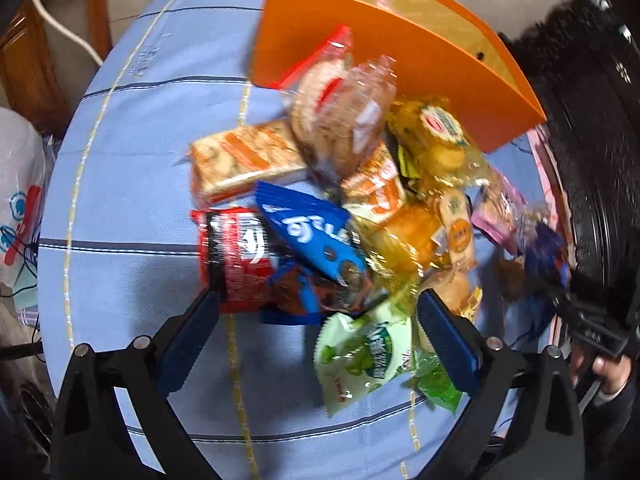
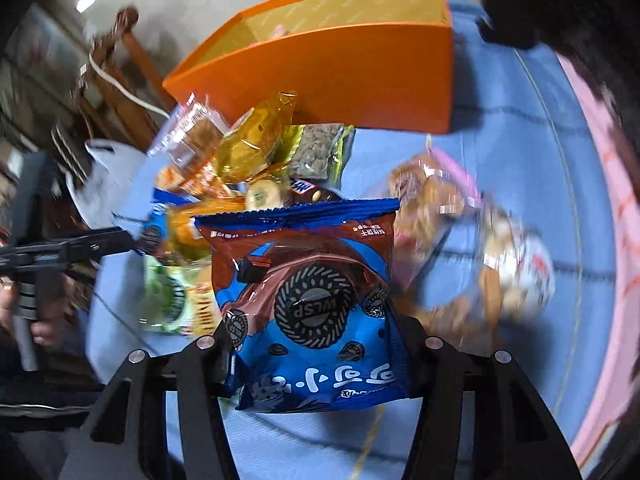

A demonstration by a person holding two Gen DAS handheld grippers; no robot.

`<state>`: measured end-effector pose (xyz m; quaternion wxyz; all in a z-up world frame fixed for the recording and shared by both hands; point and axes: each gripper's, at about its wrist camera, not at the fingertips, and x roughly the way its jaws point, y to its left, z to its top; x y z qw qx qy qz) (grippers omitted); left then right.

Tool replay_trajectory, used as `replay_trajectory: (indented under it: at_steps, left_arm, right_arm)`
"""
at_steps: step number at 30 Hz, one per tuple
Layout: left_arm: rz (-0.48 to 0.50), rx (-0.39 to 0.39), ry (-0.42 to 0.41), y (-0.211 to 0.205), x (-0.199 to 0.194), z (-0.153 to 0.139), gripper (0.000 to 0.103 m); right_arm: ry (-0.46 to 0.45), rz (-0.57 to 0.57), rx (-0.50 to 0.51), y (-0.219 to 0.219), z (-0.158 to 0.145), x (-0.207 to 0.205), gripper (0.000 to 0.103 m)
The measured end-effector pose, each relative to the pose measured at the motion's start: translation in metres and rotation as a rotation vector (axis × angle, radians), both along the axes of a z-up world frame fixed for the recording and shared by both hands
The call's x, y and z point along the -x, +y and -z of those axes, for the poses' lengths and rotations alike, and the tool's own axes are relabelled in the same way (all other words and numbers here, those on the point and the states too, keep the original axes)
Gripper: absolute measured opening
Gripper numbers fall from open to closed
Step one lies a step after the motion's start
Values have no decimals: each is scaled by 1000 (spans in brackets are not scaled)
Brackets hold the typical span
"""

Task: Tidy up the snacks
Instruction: 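Grasp the blue wafer bag with the left gripper while the right grasps the blue cookie bag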

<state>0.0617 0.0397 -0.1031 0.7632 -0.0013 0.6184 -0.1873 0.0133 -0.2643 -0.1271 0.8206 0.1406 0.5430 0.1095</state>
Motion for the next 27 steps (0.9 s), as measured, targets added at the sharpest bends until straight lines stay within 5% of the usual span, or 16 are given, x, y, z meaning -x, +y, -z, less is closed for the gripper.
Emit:
replay_trajectory:
  at_steps: [7,9,13,21,23,24,27]
  left_arm:
    - [-20,27,29,15,-9,7,95]
    - [5,58,37,7,-8,8,71]
    - [51,39,113,-19,-13,37,58]
    - [11,125,207,-34,-34,63,60]
    - [24,126,180,-39,-35,61,54]
    - [30,139,177,-40,-34,60,42]
    - [39,89,98,-44,-24,44,40]
  right_arm:
    - [12,40,-69,11,2,19,56]
    - [11,46,-66,12,1,22,56]
    - [-1,45,-70,17,-4,23,56]
    - [23,54,-75,20,1,29,57]
    - [27,49,-73,24,2,28,57]
    - [25,47,-75,26,2,27,57]
    - [9,40,-79,30,-4,27,57]
